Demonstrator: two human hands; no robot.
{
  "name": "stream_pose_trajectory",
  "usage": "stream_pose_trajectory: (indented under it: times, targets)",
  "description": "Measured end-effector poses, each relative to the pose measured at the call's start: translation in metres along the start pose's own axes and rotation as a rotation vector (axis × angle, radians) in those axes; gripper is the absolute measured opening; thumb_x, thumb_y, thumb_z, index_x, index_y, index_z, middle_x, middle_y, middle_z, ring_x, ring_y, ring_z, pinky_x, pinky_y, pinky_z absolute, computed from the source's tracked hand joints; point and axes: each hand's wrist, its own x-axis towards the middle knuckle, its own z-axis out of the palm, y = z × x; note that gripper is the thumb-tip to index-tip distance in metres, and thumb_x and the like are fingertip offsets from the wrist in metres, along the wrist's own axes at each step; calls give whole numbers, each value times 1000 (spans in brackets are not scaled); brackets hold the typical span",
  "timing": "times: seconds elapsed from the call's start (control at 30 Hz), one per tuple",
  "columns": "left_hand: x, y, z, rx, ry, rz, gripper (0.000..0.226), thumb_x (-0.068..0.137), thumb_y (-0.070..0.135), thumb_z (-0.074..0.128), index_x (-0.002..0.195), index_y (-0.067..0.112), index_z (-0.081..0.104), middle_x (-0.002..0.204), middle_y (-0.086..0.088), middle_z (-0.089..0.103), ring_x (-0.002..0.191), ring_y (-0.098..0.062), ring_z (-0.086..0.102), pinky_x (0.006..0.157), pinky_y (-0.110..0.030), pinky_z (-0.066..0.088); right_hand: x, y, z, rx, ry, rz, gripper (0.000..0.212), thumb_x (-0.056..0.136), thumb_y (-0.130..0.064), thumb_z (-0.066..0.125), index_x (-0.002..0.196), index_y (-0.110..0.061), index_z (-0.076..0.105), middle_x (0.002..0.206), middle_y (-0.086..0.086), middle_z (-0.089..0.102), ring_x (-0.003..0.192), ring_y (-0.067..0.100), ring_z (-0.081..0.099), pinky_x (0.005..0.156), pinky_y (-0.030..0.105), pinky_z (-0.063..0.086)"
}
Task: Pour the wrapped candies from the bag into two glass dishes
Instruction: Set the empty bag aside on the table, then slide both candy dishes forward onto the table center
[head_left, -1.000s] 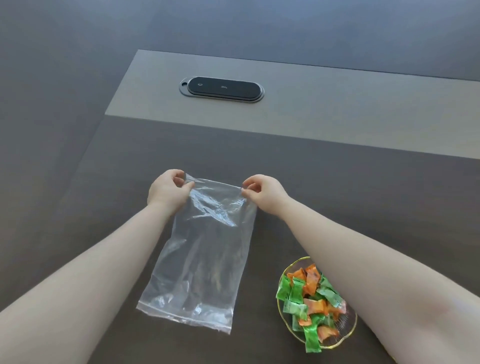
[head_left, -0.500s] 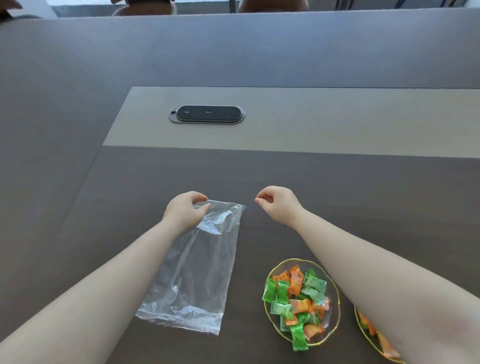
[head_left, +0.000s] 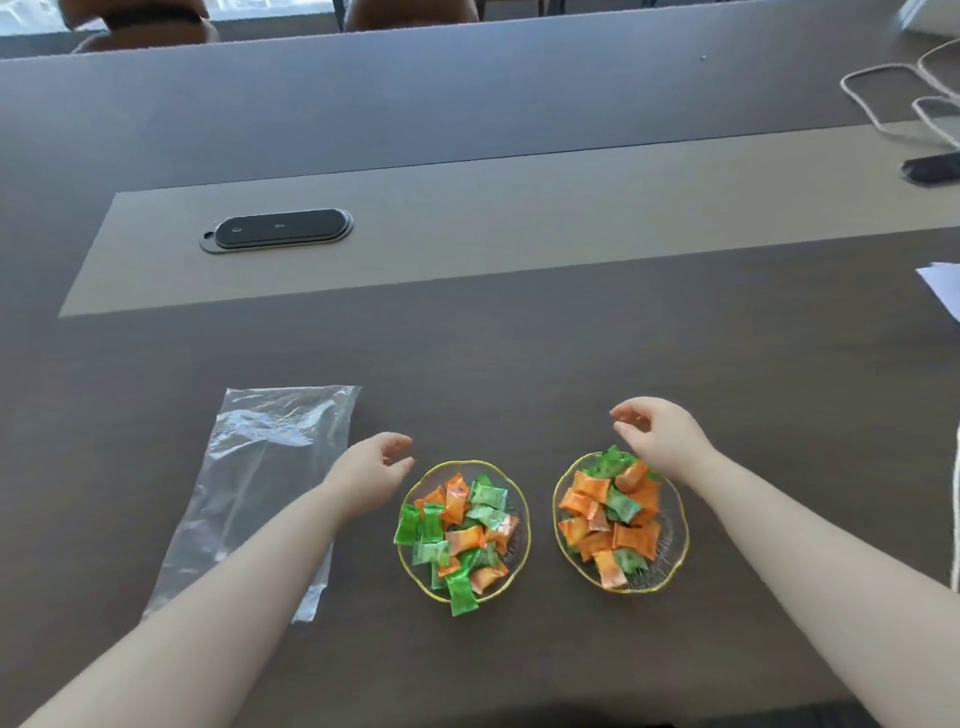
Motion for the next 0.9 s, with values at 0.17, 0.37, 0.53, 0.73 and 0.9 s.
stream_pose_trajectory:
  times: [0.17,0.37,0.53,0.73,0.9]
  targets:
    - [-7,-11,29,85,6,-185,39,90,20,46,127,14,53,128,-9,61,118,-26,56,96,-32,43,-29,63,-14,-7,-121,196,27,87,-20,58,114,-22,62,101,-1,62,93,19,59,80,29,47]
    - [-22,-18,48,-44,-24,-319,21,82,16,51,96,13,66,93,-11,71,74,-30,69,64,-35,59,-44,79,-13,233,-349,355,24,86,-11,57,106,-24,56,94,7,64,80,18,67,61,31,59]
    - [-20,-15,56,-172,39,-340,19,89,7,47,84,12,64,96,-16,68,85,-35,70,67,-46,60,-36,81,-15,286,-391,319,24,85,0,54,103,-14,62,83,12,64,68,18,67,64,32,61]
    - [-6,2,58,-233,42,-325,20,90,6,46,84,12,65,98,-18,68,88,-32,69,66,-43,61,-11,75,-24,298,-409,299,31,82,8,46,99,-12,64,75,15,65,64,23,65,66,37,61]
    - [14,30,54,-264,44,-304,21,90,6,45,89,10,65,99,-16,67,91,-32,68,60,-36,58,17,71,-37,339,-398,294,31,82,9,49,100,-12,64,78,18,66,65,24,66,66,37,61]
